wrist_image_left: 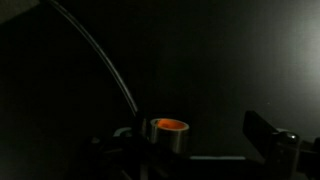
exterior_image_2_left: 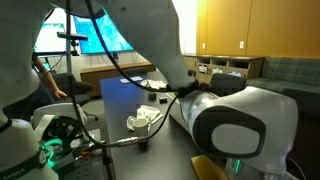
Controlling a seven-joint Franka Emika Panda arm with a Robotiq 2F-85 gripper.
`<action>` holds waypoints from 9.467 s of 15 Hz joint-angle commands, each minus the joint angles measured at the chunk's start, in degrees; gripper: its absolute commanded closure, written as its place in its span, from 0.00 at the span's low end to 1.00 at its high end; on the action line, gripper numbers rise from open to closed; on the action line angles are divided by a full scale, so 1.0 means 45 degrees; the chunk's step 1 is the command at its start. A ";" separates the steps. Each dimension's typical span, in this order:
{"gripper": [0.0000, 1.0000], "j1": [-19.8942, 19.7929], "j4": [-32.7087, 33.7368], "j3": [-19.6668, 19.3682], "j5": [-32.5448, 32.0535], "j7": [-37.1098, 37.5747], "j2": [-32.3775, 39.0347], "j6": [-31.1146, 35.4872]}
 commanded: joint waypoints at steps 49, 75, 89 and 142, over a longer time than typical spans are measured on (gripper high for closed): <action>0.97 -0.1496 0.0689 0.0965 -0.1101 -0.5144 0.1183 0.2766; 0.97 0.4591 -0.2118 0.3865 -0.3257 -0.4574 -0.3664 -0.0520; 0.97 0.5135 -0.3047 0.6111 0.0355 -0.4971 -0.3676 -0.0835; 0.97 0.6670 -0.5224 0.6584 0.1023 -0.3150 -0.5269 0.0314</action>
